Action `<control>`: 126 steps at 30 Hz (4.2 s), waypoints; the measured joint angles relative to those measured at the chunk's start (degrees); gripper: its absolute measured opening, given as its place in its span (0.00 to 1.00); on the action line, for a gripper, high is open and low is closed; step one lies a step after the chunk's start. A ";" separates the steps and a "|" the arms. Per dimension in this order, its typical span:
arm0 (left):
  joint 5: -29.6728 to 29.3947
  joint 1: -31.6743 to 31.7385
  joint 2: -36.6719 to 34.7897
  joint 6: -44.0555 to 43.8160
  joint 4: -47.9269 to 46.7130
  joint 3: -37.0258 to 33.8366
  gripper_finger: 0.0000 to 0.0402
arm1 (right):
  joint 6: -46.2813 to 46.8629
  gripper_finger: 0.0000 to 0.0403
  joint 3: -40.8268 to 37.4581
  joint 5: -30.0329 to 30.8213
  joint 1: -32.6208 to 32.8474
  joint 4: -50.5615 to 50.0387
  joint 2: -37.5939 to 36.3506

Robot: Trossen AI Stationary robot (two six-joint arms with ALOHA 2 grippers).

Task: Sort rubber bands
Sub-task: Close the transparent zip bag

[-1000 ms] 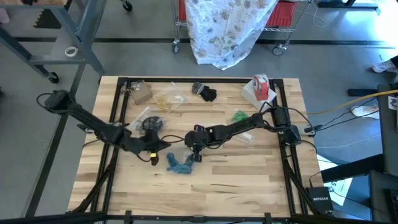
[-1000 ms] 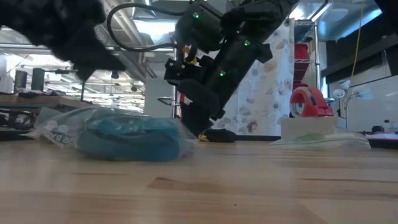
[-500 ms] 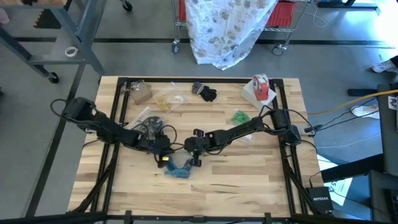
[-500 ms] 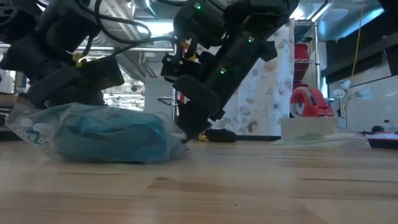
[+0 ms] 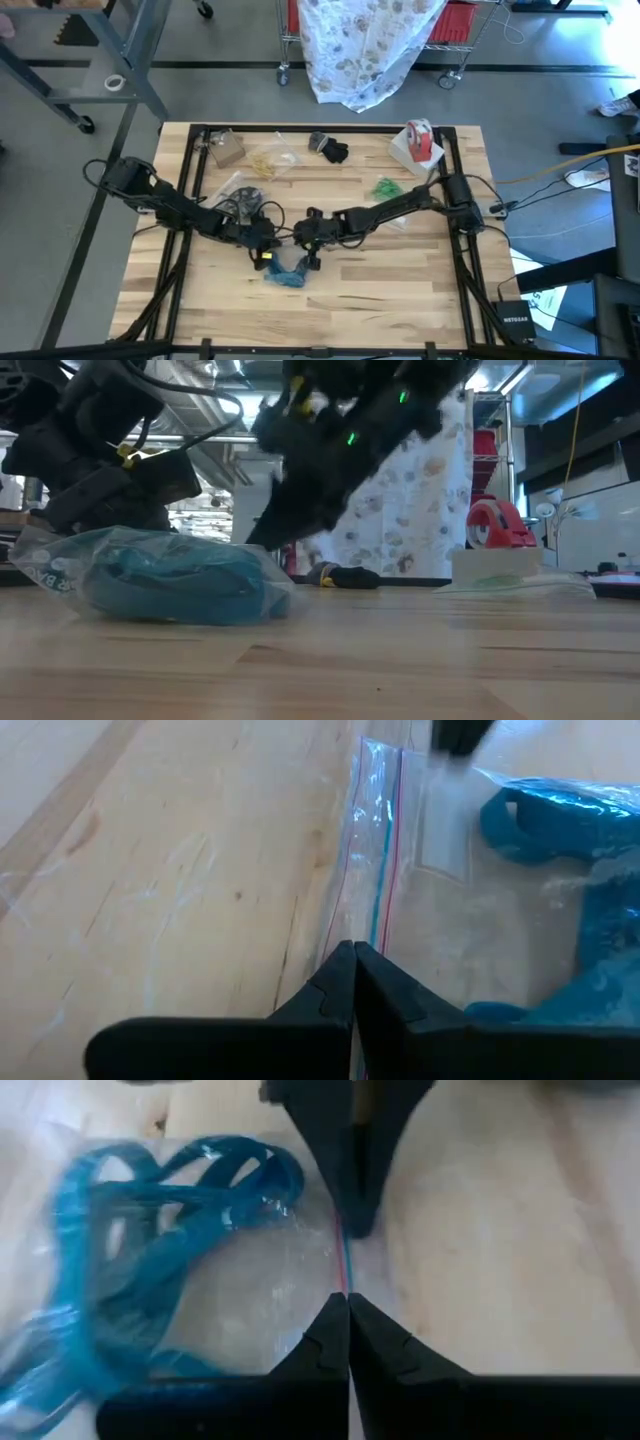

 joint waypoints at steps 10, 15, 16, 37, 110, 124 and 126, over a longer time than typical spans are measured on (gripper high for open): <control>0.19 0.45 0.00 -0.02 -0.01 -0.01 0.00 | 1.14 0.00 0.02 0.22 -0.08 8.01 6.59; 0.16 0.48 -0.09 -0.18 0.09 0.02 0.00 | 1.15 0.00 0.11 0.27 -0.10 7.18 6.70; 0.27 0.48 -0.59 -0.83 -0.44 0.16 0.00 | 1.18 0.00 0.11 0.27 -0.10 6.91 6.70; 1.06 0.48 -2.24 3.05 -0.51 1.88 0.00 | 1.35 0.00 2.62 6.99 -0.14 2.41 6.35; -4.06 2.36 5.51 7.84 7.46 -0.48 0.00 | 1.63 0.00 3.92 6.48 -0.14 -1.46 5.80; -3.49 2.25 5.57 7.58 7.37 -0.59 0.00 | 1.36 0.00 5.97 6.25 -0.66 -1.17 7.62; -3.45 2.25 5.57 7.49 7.39 -0.59 0.00 | 1.40 0.00 6.11 6.20 -0.90 -0.90 8.65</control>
